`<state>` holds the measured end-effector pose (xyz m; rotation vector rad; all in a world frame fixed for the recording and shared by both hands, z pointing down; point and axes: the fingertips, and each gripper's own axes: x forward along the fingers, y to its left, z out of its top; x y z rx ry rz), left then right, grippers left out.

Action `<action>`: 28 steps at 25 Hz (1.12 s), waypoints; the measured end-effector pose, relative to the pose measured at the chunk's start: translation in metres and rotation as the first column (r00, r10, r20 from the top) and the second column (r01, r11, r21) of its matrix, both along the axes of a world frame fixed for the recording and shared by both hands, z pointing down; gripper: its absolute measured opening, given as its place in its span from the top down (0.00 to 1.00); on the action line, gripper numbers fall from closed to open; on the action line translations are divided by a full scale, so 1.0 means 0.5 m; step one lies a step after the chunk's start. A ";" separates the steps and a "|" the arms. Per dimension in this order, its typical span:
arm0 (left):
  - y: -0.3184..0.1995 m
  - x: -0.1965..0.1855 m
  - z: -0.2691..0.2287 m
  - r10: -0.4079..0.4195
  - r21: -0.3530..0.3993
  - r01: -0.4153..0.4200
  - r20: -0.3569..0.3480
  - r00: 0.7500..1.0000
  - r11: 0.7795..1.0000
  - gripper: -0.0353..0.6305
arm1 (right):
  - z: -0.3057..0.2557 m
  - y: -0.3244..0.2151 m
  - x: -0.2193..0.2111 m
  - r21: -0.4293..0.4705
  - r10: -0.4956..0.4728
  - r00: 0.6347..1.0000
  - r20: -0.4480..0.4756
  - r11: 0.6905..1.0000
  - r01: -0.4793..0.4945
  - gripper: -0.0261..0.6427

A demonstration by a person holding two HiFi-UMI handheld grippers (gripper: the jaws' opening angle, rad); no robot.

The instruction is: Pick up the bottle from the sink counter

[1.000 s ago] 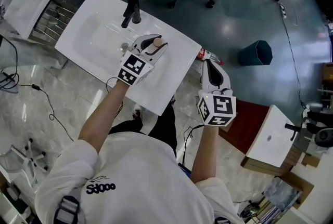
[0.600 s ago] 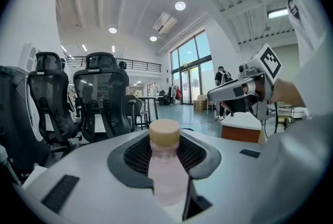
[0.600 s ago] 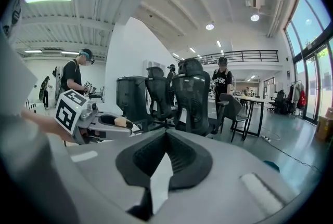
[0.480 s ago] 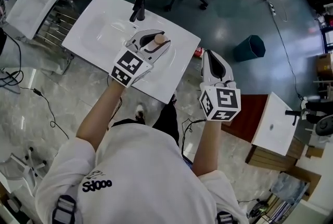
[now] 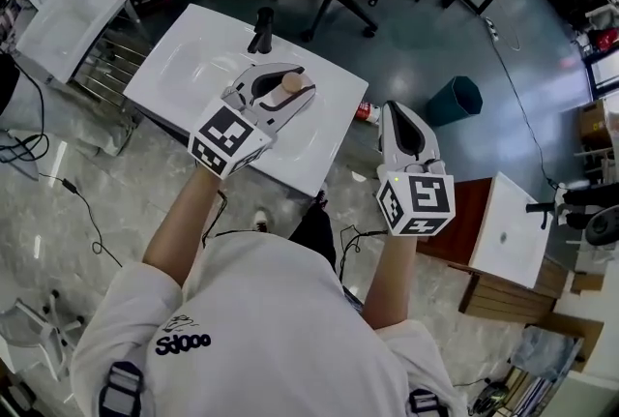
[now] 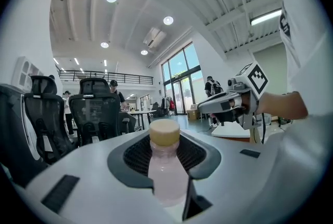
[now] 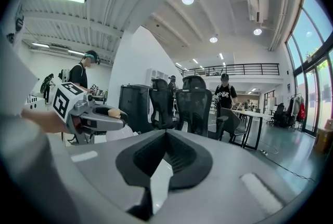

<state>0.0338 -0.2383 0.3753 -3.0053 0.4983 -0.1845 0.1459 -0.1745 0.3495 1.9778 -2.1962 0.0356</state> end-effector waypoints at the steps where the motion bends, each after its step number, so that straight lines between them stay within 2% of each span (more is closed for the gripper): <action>1: 0.007 -0.006 -0.009 0.001 0.001 -0.001 -0.006 1.000 1.000 0.76 | -0.004 0.007 -0.005 0.004 -0.002 1.000 -0.003 1.000 0.003 0.94; 8: 0.023 -0.034 -0.026 -0.014 0.000 0.014 -0.016 1.000 1.000 0.76 | -0.003 0.021 -0.043 0.000 -0.042 0.999 -0.030 0.999 0.042 0.94; 15: 0.022 -0.046 -0.011 -0.025 -0.007 0.025 0.016 1.000 1.000 0.76 | 0.006 0.026 -0.039 -0.016 -0.018 0.999 -0.031 1.000 0.018 0.94; 28: 0.022 -0.046 -0.003 -0.010 -0.011 0.010 0.020 1.000 1.000 0.76 | 0.022 0.023 -0.042 -0.036 -0.012 0.999 -0.035 0.999 0.011 0.94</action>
